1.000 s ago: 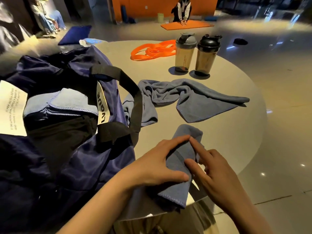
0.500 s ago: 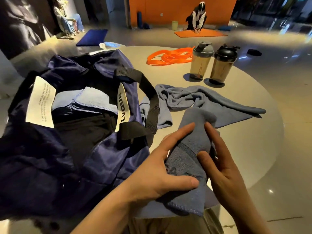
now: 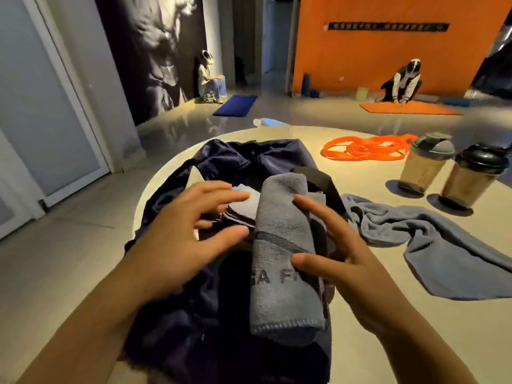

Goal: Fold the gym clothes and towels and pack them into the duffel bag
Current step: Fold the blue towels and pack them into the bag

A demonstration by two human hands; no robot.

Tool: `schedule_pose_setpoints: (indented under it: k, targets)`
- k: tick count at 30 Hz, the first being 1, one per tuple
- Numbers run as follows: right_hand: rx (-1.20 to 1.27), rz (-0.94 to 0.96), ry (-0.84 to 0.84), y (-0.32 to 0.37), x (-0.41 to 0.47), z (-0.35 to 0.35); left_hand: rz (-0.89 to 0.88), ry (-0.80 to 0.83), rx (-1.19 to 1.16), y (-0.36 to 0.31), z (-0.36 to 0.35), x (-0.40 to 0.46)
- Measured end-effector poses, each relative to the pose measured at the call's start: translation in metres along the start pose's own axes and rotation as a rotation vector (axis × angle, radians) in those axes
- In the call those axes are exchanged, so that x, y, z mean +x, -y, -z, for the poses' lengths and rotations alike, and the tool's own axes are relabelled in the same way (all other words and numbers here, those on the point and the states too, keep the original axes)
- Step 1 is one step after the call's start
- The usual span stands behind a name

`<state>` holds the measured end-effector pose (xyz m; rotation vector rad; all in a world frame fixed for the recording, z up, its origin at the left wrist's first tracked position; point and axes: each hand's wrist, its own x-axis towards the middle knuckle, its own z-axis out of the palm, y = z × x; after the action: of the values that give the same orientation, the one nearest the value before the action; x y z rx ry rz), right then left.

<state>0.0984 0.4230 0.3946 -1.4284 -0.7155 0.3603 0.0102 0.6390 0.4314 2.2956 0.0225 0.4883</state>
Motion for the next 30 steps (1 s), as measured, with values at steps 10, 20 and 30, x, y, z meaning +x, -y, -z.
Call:
schedule_pose_setpoints:
  k: [10,20,30]
  targets:
    - [-0.062,-0.089,-0.058,-0.016,0.023,-0.005,0.378,-0.152,0.264,0.085,0.001,0.046]
    - [-0.150,-0.129,-0.196,0.002,-0.012,0.038,0.242,-0.167,0.349,0.018,-0.018,0.017]
    - [-0.167,-0.083,-0.063,0.019,-0.011,0.041,0.231,0.033,0.707,-0.009,-0.025,0.021]
